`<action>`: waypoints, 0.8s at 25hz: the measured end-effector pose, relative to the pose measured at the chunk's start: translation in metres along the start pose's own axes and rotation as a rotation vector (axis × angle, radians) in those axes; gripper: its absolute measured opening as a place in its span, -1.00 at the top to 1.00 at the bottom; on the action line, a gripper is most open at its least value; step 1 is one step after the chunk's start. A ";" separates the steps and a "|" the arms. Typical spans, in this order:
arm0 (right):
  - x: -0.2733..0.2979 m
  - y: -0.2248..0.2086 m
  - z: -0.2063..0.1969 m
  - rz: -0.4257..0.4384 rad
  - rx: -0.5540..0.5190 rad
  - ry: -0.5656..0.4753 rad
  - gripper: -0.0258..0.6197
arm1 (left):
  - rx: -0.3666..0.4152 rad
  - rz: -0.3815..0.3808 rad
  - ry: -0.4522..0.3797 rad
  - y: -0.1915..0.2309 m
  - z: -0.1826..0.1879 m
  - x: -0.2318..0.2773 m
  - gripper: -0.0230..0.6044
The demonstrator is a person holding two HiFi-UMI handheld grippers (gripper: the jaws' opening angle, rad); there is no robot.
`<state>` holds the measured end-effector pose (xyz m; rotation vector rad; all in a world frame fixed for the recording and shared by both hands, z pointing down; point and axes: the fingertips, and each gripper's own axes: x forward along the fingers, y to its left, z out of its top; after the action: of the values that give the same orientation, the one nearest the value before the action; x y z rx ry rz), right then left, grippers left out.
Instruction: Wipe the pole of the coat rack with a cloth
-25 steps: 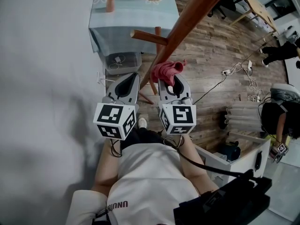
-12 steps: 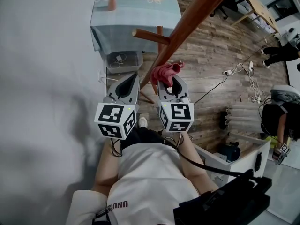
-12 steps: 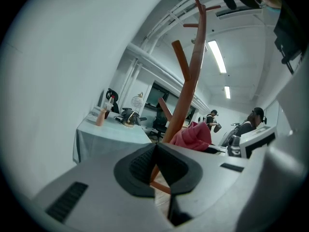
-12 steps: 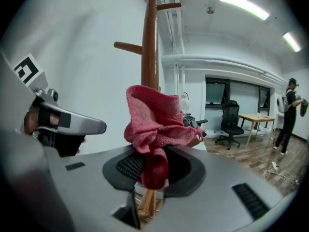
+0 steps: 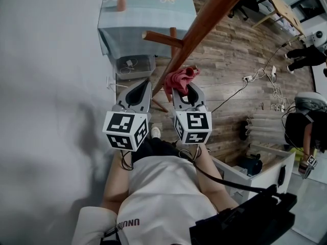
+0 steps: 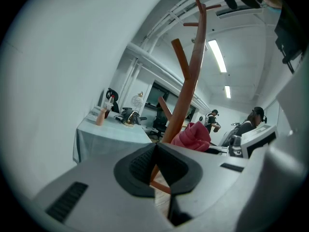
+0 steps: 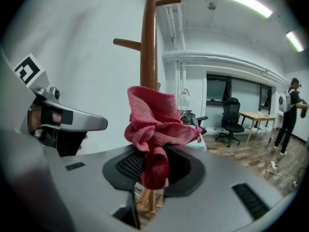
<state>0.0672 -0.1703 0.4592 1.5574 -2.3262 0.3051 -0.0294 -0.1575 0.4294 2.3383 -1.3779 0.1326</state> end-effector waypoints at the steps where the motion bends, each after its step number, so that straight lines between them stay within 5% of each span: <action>1: -0.001 -0.001 0.001 -0.002 -0.004 -0.001 0.58 | 0.001 0.001 -0.001 0.001 0.000 0.000 0.88; 20: -0.031 -0.036 0.061 -0.084 0.028 -0.170 0.58 | 0.042 0.007 -0.063 -0.001 0.030 -0.005 0.88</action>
<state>0.1022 -0.1786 0.3911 1.7517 -2.3830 0.1923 -0.0348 -0.1648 0.4004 2.3912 -1.4265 0.0917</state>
